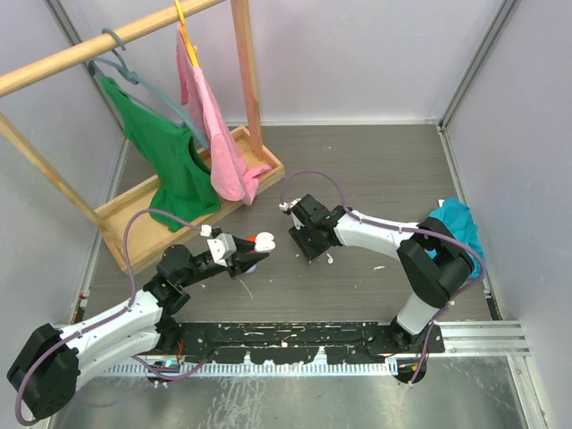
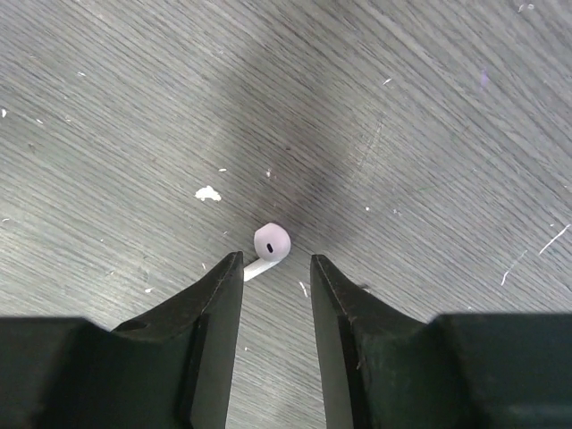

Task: Insert the wireless bluetooth earbuds into the charging case
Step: Pick up the earbud from the center of the board.

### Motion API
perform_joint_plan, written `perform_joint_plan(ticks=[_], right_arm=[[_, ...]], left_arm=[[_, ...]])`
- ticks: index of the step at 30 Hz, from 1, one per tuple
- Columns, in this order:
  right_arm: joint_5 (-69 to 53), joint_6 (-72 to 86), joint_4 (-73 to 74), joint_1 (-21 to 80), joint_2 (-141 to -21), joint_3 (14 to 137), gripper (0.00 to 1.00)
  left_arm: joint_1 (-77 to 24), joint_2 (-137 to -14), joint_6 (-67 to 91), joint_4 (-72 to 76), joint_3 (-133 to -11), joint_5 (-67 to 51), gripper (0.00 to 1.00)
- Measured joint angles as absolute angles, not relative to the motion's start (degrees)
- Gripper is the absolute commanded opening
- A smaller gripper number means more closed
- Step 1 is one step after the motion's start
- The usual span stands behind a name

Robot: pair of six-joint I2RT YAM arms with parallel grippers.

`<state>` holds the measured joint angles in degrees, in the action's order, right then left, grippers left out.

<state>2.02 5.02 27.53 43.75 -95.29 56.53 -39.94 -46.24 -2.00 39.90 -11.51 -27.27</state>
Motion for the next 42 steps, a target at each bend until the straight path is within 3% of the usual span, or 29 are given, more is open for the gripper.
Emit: perform_joint_plan(ticks=[14, 26, 32, 42], right_arm=[[2.0, 6.63, 29.54, 43.77, -95.79, 58.04, 0.42], [1.85, 6.39, 30.13, 43.77, -99.81, 60.58, 0.31], [1.69, 6.0, 30.5, 43.77, -100.4, 61.21, 0.17], [4.05, 3.55, 30.52, 45.71, -94.02, 60.49, 0.13]], left_arm=[[-39.94, -43.51, -3.81, 38.63, -9.87, -29.8, 0.0], [-39.94, -43.09, -5.06, 38.54, -9.28, -30.3, 0.0], [-39.94, -43.66, -5.26, 38.54, -9.28, -30.33, 0.0], [-39.94, -46.65, -5.17, 39.18, -9.28, -30.92, 0.0]])
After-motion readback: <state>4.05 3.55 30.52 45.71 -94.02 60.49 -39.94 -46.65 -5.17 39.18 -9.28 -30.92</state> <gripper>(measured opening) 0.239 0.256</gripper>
